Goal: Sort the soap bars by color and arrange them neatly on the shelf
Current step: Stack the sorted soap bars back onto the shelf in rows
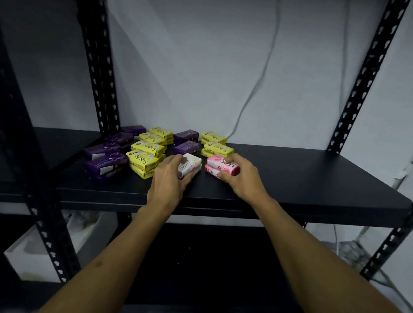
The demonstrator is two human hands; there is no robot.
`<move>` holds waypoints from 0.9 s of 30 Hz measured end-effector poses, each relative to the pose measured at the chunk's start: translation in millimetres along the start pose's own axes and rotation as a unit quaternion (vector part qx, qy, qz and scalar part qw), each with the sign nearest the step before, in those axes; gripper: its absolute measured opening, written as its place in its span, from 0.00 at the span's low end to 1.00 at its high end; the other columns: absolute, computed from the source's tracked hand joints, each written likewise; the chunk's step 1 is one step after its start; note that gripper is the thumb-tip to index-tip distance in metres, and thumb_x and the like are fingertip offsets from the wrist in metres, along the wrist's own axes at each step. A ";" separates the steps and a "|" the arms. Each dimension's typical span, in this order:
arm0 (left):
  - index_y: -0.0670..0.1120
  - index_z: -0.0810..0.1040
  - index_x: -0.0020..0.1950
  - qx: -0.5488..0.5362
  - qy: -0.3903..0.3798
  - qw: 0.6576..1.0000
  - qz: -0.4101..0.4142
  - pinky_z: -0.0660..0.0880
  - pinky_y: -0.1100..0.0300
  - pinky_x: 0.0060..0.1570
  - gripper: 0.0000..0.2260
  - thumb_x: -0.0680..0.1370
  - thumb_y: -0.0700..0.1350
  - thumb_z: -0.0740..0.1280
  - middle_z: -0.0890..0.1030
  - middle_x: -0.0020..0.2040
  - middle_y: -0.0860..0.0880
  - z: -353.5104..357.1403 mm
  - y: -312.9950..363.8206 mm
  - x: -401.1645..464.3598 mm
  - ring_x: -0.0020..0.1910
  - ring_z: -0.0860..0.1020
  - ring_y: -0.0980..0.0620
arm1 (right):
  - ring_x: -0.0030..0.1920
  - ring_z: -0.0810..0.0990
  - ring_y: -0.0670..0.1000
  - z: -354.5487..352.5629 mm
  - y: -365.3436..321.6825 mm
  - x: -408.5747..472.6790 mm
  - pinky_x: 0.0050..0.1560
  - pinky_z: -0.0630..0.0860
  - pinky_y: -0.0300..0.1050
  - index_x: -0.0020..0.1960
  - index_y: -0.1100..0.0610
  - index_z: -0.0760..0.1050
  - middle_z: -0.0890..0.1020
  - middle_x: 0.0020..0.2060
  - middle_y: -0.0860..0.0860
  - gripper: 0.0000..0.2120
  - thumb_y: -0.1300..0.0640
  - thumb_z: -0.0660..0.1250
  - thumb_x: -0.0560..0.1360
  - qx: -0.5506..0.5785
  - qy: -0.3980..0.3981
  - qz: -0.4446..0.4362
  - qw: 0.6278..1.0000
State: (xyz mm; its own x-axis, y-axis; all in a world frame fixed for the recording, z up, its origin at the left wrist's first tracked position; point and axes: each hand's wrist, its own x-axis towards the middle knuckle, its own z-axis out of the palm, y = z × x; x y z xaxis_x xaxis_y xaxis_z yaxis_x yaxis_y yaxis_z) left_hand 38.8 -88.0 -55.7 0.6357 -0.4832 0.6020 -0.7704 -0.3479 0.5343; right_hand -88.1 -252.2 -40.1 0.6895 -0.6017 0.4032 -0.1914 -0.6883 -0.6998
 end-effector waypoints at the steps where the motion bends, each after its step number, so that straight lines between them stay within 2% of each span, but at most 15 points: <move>1: 0.46 0.79 0.60 0.001 0.005 1.000 -0.001 0.77 0.54 0.45 0.15 0.76 0.50 0.73 0.79 0.58 0.47 2.7 -1.7 0.5 0.49 0.78 0.49 | 0.54 0.77 0.52 2.1 1.1 3.0 0.52 0.71 0.42 0.59 0.52 0.76 0.78 0.57 0.52 0.17 0.55 0.76 0.72 -0.002 0.002 0.001 1.000; 6: 0.49 0.77 0.68 0.007 0.001 1.000 -0.019 0.79 0.45 0.54 0.20 0.77 0.51 0.72 0.76 0.66 0.46 11.5 -6.4 3.8 0.61 0.77 0.46 | 0.53 0.75 0.50 7.9 2.3 8.0 0.52 0.71 0.42 0.62 0.50 0.75 0.77 0.59 0.52 0.17 0.54 0.74 0.75 -0.030 0.004 -0.001 1.000; 11: 0.51 0.71 0.73 0.021 -0.025 0.999 -0.032 0.78 0.41 0.57 0.24 0.78 0.49 0.71 0.71 0.72 0.45 10.6 -3.5 3.2 0.68 0.72 0.43 | 0.58 0.75 0.52 7.9 0.3 4.0 0.53 0.71 0.44 0.67 0.46 0.70 0.74 0.62 0.52 0.21 0.52 0.72 0.76 -0.039 -0.018 0.003 0.999; 14: 0.52 0.64 0.77 0.024 -0.022 0.999 -0.033 0.72 0.45 0.66 0.30 0.78 0.47 0.72 0.62 0.77 0.43 4.3 3.1 -3.1 0.75 0.63 0.43 | 0.60 0.75 0.51 1.7 -2.7 -2.8 0.54 0.73 0.44 0.71 0.44 0.64 0.72 0.63 0.52 0.31 0.50 0.74 0.73 0.002 -0.014 0.020 1.000; 17: 0.47 0.63 0.77 0.080 0.015 0.996 0.043 0.63 0.50 0.73 0.34 0.75 0.49 0.74 0.60 0.78 0.42 -2.2 13.5 -11.8 0.76 0.59 0.43 | 0.68 0.72 0.55 -7.7 -1.5 -13.9 0.64 0.73 0.55 0.75 0.44 0.57 0.69 0.69 0.54 0.40 0.45 0.76 0.71 0.046 0.011 0.073 0.996; 19: 0.46 0.65 0.75 0.130 0.013 0.985 0.114 0.59 0.51 0.75 0.32 0.75 0.54 0.72 0.61 0.78 0.42 0.9 24.8 -22.7 0.76 0.60 0.44 | 0.71 0.68 0.56 -13.7 2.8 -27.8 0.69 0.69 0.59 0.77 0.47 0.55 0.68 0.73 0.54 0.39 0.44 0.73 0.73 -0.014 0.008 0.084 0.996; 20: 0.45 0.67 0.75 0.141 0.003 0.979 0.148 0.58 0.51 0.75 0.30 0.77 0.56 0.70 0.63 0.77 0.43 6.2 32.3 -31.1 0.76 0.61 0.44 | 0.72 0.67 0.56 -17.6 6.9 -38.5 0.71 0.65 0.59 0.77 0.48 0.56 0.69 0.73 0.53 0.35 0.43 0.68 0.76 -0.081 0.003 0.072 0.994; 22: 0.46 0.68 0.75 0.151 -0.032 0.970 0.186 0.54 0.50 0.77 0.26 0.81 0.59 0.62 0.67 0.76 0.44 19.5 49.2 -49.4 0.76 0.63 0.46 | 0.76 0.61 0.53 -29.4 21.4 -67.2 0.76 0.54 0.57 0.78 0.47 0.58 0.66 0.75 0.50 0.26 0.41 0.54 0.82 -0.221 -0.018 0.027 0.975; 24: 0.48 0.66 0.77 0.155 -0.108 0.967 0.169 0.49 0.49 0.78 0.26 0.83 0.61 0.53 0.66 0.77 0.47 32.2 65.3 -65.6 0.77 0.61 0.48 | 0.79 0.50 0.50 -48.7 43.9 -96.4 0.78 0.45 0.55 0.79 0.42 0.54 0.58 0.79 0.46 0.25 0.40 0.43 0.83 -0.297 -0.035 0.018 0.954; 27: 0.47 0.57 0.81 0.183 -0.189 0.957 0.124 0.42 0.47 0.78 0.30 0.83 0.63 0.46 0.57 0.81 0.48 41.7 82.5 -78.9 0.80 0.52 0.49 | 0.79 0.41 0.47 -84.1 69.1 -126.3 0.78 0.41 0.57 0.80 0.39 0.45 0.49 0.80 0.43 0.25 0.39 0.41 0.83 -0.327 -0.048 0.044 0.943</move>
State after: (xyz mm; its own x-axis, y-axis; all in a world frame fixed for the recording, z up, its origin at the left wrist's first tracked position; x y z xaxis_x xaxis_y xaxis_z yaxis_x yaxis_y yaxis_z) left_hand -76.9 -112.1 -83.9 0.4221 -0.8195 0.3877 -0.9044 -0.4100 0.1181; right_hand -247.2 -257.9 -89.8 0.7050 -0.6506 0.2822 -0.6193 -0.7587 -0.2020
